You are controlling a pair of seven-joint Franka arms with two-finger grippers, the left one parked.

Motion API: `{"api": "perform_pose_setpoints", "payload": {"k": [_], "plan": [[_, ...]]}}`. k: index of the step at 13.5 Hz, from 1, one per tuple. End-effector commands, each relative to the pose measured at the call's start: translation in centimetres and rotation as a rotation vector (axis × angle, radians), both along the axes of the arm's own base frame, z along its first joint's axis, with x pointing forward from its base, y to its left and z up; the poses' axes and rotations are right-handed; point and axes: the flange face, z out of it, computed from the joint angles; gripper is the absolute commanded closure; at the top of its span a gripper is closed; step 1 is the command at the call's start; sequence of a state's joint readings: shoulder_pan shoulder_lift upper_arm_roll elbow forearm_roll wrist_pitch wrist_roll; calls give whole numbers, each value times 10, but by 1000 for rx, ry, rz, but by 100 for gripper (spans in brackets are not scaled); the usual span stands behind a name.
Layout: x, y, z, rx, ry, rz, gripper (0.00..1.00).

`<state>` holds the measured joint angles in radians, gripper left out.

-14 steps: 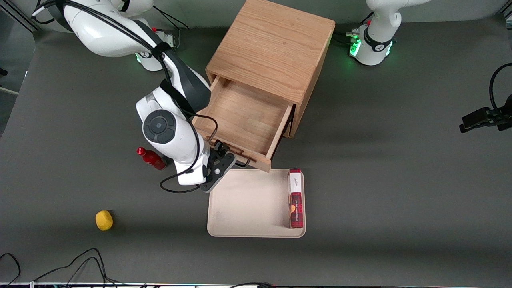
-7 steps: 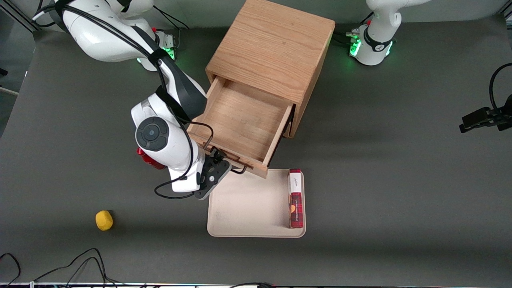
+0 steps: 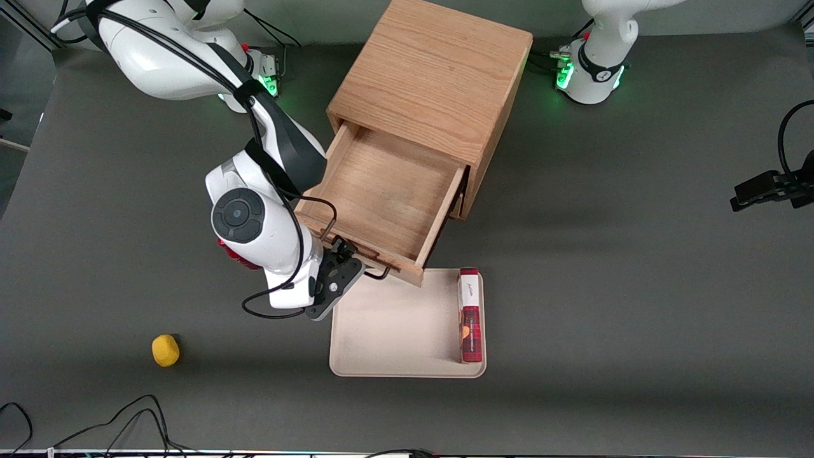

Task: Open upper drawer
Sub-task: 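Keep pulling the upper drawer fully open with the right gripper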

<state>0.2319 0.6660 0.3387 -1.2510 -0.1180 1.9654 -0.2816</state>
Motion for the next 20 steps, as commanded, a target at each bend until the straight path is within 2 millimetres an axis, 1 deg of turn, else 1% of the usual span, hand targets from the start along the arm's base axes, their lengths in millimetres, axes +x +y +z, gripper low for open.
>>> {"api": "perform_pose_setpoints", "payload": {"k": [1, 9, 10, 13, 15, 18, 19, 20], "plan": [[12, -2, 2, 2, -29, 6, 0], [6, 2, 8, 1, 0, 12, 0], [8, 0, 13, 2, 1, 10, 0], [8, -1, 17, 25, 26, -2, 0], [11, -11, 12, 52, 71, -30, 0], [8, -13, 10, 74, 130, -36, 0], [10, -20, 12, 91, 150, -52, 0], [10, -21, 12, 103, 167, -57, 0]]}}
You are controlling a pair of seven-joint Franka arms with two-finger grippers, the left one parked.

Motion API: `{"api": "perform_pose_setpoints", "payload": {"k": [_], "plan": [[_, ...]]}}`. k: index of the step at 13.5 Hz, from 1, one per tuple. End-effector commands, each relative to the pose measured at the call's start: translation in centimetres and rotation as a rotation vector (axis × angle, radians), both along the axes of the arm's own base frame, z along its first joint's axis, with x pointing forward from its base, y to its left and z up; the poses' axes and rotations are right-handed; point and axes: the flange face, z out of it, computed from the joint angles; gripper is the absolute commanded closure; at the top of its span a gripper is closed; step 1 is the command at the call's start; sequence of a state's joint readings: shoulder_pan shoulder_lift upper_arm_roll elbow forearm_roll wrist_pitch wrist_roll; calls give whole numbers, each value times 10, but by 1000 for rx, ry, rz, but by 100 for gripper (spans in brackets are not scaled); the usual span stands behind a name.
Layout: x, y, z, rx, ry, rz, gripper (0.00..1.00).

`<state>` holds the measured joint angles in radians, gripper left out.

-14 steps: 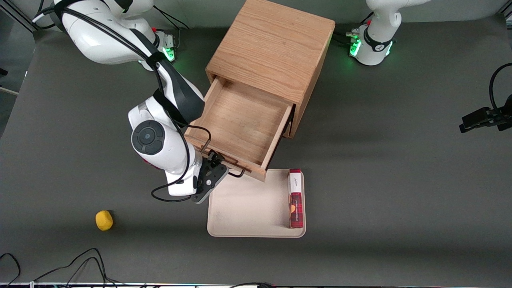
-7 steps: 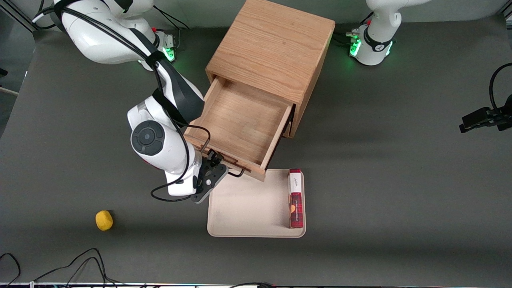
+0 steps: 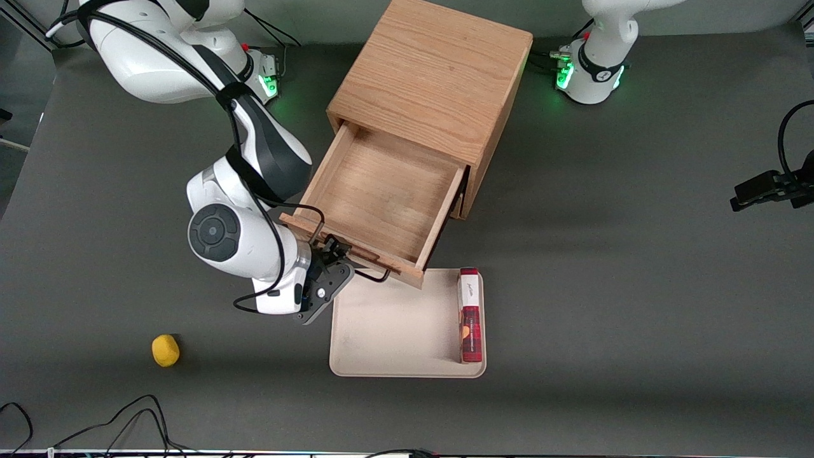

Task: Open upper drawer
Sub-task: 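Keep pulling the upper drawer fully open with the right gripper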

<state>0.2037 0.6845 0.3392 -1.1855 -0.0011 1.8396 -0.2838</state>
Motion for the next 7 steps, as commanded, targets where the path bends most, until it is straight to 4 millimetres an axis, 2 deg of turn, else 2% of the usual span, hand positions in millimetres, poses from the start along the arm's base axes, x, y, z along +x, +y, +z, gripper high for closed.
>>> {"api": "perform_pose_setpoints", "payload": {"k": [1, 5, 7], "plan": [[5, -7, 4, 49, 51, -10, 0], [3, -11, 18, 42, 77, -19, 0], [0, -15, 32, 28, 82, -35, 0]]}}
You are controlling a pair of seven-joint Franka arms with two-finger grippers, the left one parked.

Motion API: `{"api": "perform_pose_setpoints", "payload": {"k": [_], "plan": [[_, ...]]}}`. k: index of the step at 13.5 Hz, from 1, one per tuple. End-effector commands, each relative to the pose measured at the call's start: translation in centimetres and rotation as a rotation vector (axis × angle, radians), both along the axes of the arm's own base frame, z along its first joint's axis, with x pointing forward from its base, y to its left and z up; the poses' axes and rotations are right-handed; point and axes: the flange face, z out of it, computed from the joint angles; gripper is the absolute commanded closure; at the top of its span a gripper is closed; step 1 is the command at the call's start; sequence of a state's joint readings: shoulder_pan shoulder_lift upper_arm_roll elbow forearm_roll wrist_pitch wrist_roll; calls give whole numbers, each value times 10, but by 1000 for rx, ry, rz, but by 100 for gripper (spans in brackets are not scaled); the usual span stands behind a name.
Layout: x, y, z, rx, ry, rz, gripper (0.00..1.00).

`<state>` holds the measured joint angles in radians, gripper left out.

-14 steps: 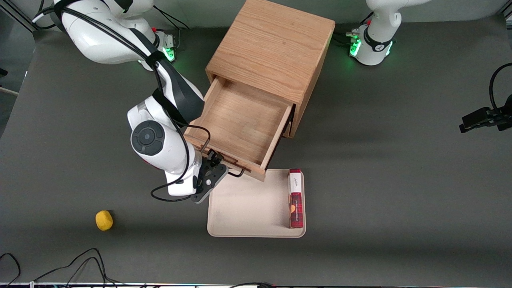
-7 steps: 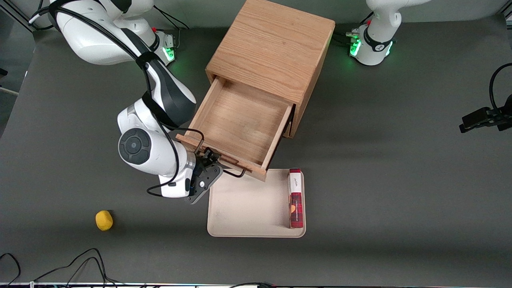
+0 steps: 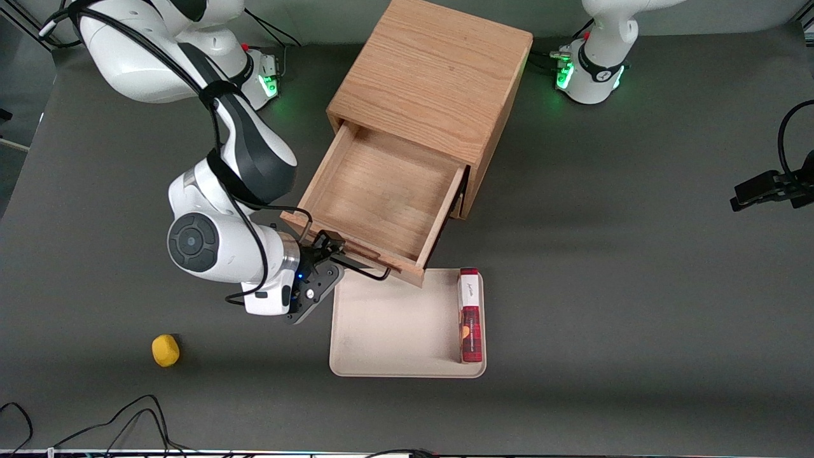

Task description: Open upper drawer

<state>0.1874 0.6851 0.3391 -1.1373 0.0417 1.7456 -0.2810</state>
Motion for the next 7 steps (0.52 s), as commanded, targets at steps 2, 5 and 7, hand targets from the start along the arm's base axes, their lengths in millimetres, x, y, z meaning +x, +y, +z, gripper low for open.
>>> {"api": "perform_pose_setpoints", "payload": {"k": [2, 5, 7], "plan": [[-4, -12, 38, -4, 15, -62, 0], [-8, -41, 84, -9, -32, -106, 0], [-18, -63, 107, -44, -14, -148, 0]]}}
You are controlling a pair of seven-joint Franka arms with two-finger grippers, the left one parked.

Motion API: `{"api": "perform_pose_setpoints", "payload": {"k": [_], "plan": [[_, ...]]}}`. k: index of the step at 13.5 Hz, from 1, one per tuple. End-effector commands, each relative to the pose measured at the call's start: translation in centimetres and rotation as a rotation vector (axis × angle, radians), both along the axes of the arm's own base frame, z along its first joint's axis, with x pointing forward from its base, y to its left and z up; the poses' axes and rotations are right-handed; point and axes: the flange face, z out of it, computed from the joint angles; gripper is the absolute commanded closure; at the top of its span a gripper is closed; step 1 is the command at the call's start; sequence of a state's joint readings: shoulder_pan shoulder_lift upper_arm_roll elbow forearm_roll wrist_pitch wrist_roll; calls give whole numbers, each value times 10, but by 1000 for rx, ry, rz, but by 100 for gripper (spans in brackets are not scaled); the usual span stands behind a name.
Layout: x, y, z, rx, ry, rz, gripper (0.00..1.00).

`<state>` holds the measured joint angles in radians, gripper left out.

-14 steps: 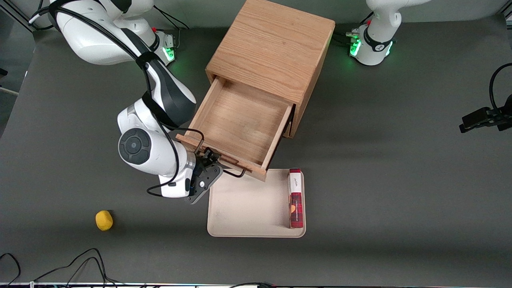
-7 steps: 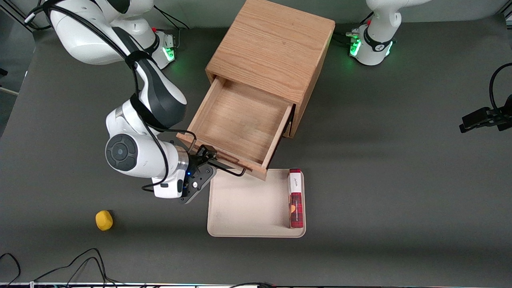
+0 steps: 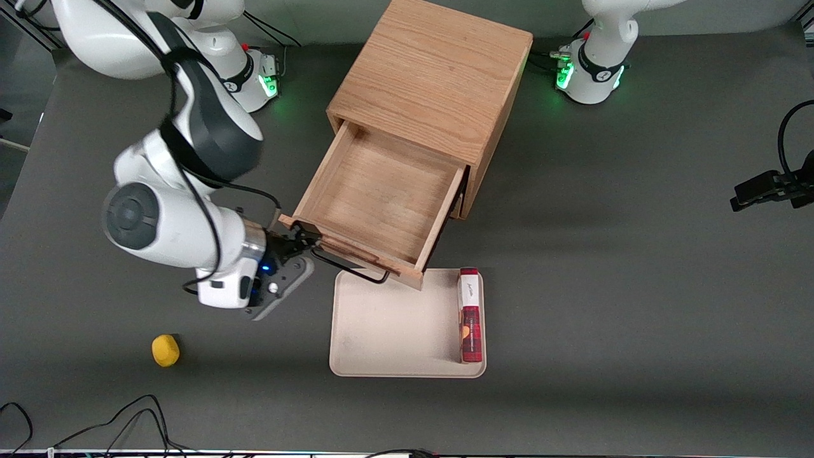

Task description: Open upper drawer

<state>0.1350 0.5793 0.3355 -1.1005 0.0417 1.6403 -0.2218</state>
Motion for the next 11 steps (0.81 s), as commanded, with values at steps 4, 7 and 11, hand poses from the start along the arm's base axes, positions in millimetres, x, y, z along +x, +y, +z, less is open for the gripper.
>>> {"api": "perform_pose_setpoints", "payload": {"k": [4, 7, 11], "plan": [[-52, -75, 57, -189, -18, -176, 0], [-60, -133, 72, -217, -32, -270, 0], [-80, -198, 85, -242, -48, -509, 0]]}}
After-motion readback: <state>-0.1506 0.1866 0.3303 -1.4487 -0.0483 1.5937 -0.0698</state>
